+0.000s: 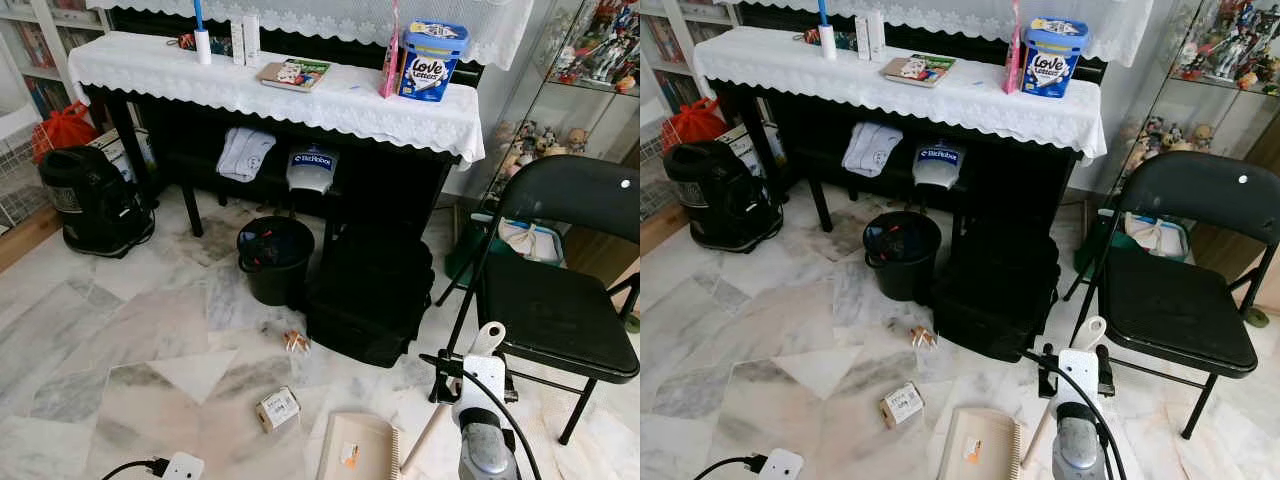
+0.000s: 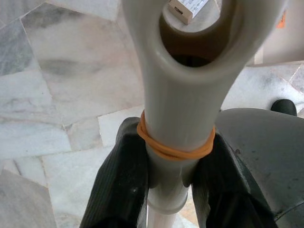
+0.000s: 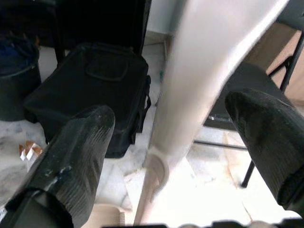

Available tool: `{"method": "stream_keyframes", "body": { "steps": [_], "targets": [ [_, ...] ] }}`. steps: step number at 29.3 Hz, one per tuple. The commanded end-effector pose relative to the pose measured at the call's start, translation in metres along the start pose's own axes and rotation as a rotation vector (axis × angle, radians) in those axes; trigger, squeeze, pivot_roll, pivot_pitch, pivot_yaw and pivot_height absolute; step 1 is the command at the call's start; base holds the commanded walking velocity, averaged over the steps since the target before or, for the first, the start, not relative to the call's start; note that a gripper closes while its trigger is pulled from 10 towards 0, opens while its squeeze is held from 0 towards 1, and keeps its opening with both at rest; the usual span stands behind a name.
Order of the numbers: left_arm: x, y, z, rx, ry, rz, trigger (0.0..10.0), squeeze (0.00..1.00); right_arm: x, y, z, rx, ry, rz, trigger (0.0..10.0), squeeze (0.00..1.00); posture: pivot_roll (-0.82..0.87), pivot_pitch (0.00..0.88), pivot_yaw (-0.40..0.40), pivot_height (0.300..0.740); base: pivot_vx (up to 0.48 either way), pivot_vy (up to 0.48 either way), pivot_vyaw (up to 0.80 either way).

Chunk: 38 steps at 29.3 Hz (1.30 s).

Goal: Sweep floor

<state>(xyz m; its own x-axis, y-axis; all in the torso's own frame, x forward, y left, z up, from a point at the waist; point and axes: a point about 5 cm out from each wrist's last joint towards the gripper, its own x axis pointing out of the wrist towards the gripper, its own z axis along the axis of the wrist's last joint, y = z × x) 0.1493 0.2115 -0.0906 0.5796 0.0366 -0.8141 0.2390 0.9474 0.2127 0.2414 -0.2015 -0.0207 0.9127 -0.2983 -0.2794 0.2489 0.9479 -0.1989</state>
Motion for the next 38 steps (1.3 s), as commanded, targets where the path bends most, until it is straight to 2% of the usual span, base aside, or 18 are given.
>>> {"method": "stream_keyframes", "body": {
  "steps": [1, 10, 15, 26, 38],
  "targets": [
    [-0.001, -0.021, -0.007, -0.029, 0.021, -0.076, 10.0, 0.00, 0.003, -0.004, -0.001, 0.019, 0.026, -0.020, 10.0, 0.00, -0.02, 0.000, -0.116, 0.740, 0.000, 0.000, 0.00],
    [-0.001, -0.019, -0.007, -0.026, 0.019, -0.073, 10.0, 0.00, 0.005, -0.004, 0.000, 0.057, 0.051, -0.012, 10.0, 0.00, -0.01, 0.000, -0.114, 0.740, 0.000, 0.000, 0.00],
    [-0.001, -0.019, -0.007, -0.025, 0.020, -0.072, 10.0, 0.00, 0.009, -0.002, 0.008, 0.132, 0.008, 0.005, 10.0, 0.00, -0.02, 0.000, -0.111, 0.740, 0.000, 0.000, 0.00],
    [-0.001, -0.018, -0.007, -0.019, 0.019, -0.073, 10.0, 0.00, 0.008, -0.005, -0.002, 0.164, 0.095, -0.019, 10.0, 0.00, -0.01, 0.000, -0.108, 0.740, 0.000, 0.000, 0.00],
    [-0.001, -0.018, -0.006, -0.018, 0.020, -0.072, 10.0, 0.00, 0.011, -0.003, 0.004, 0.149, 0.071, 0.022, 10.0, 0.00, -0.01, 0.000, -0.110, 0.740, 0.000, 0.000, 0.00]
  ]
}}
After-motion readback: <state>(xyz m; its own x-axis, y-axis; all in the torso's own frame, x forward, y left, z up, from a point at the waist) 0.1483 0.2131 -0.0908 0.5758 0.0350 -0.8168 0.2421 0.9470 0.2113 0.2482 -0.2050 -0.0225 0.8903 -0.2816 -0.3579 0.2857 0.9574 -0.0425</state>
